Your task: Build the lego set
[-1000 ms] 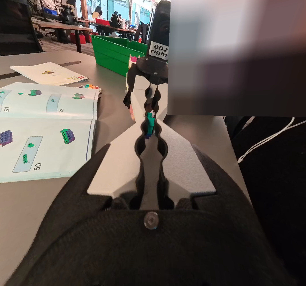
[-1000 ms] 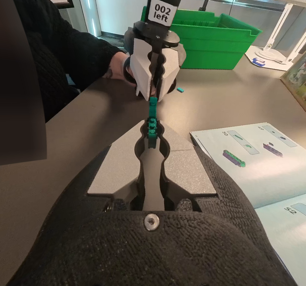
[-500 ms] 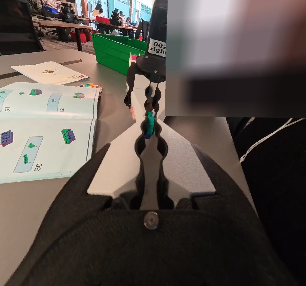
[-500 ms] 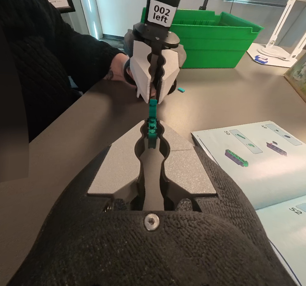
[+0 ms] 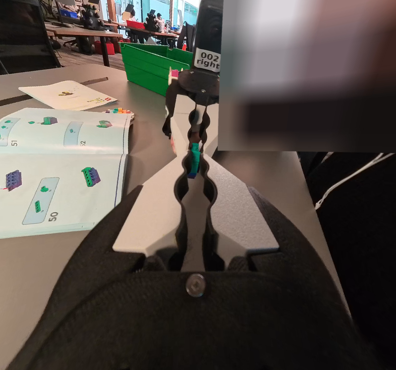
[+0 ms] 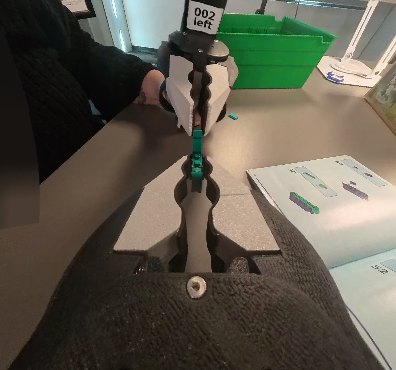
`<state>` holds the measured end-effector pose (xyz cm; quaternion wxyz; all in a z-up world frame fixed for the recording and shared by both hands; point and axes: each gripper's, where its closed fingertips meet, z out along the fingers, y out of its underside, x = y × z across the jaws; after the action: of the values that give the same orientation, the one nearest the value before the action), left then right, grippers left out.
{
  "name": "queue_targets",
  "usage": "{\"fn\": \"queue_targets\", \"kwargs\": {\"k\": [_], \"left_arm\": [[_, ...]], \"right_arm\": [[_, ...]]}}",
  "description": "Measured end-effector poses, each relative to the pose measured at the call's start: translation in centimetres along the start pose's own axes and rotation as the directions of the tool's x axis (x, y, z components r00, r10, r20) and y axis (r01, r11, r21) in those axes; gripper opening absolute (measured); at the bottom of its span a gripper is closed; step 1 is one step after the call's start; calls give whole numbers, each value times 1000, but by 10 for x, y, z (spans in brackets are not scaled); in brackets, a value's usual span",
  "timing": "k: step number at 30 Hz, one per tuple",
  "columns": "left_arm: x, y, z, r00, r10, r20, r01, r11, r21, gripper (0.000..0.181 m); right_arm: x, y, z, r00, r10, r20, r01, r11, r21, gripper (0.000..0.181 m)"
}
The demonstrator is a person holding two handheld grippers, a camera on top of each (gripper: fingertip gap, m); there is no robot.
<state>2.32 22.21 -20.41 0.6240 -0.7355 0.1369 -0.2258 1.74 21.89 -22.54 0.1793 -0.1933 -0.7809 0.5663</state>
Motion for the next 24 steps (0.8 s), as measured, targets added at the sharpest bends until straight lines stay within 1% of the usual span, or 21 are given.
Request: {"fn": "queue_targets", "kwargs": {"k": [9, 13, 24], "left_arm": [[-4, 3, 1, 997, -79, -15, 78, 997, -24, 7], [-5, 3, 1, 996, -89, -17, 89, 996, -24, 7], [-4, 4, 1, 1000, -24, 7, 25, 999, -29, 6]], "right_arm": [[6, 3, 1, 993, -93, -74, 91, 996, -25, 8], [8, 3, 1, 990, -112, -91, 110, 994, -28, 8], [5, 3, 0, 996, -72, -48, 71, 997, -18, 8]]}}
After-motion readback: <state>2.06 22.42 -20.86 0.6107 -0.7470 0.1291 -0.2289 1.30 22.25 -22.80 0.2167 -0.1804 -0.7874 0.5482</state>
